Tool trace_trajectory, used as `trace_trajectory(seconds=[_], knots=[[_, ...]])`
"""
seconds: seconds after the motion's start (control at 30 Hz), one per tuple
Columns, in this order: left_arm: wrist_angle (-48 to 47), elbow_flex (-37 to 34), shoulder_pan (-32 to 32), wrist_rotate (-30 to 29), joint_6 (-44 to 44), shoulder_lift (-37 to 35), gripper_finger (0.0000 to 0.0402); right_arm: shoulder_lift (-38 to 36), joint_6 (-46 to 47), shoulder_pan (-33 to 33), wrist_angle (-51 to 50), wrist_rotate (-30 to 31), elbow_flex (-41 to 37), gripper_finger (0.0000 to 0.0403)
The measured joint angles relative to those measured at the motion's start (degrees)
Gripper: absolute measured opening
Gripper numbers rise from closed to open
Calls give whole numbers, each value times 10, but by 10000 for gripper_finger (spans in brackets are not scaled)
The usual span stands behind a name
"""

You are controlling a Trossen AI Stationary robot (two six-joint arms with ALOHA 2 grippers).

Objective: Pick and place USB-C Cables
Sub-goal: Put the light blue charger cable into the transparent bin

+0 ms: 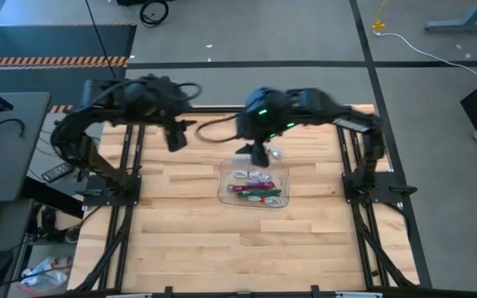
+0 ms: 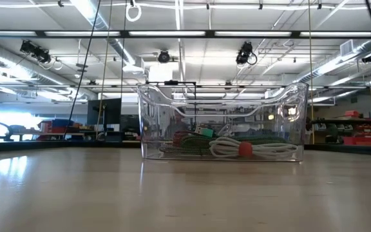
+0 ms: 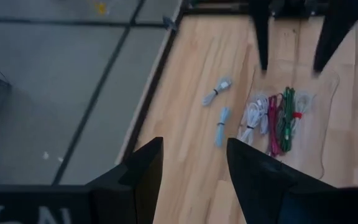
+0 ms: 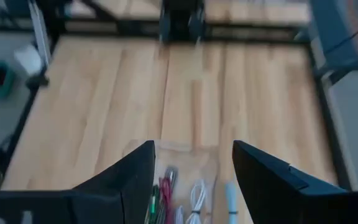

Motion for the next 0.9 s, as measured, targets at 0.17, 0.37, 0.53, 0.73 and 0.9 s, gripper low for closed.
trace_trajectory(seconds=[0.17,0.37,0.53,0.73,0.9], knots=[[-4,-1,21,18,-9,61,183,-87,22,-16,12,8,-21,220],[-2,-1,48,20,20,137,183,-168,23,-16,15,12,-22,220],[8,-1,87,27,52,182,183,-216,28,-11,13,12,-22,220],[77,-1,146,176,80,222,183,-254,29,-11,11,12,-22,220],[106,-1,158,158,106,259,171,-266,29,-11,11,12,-22,220]])
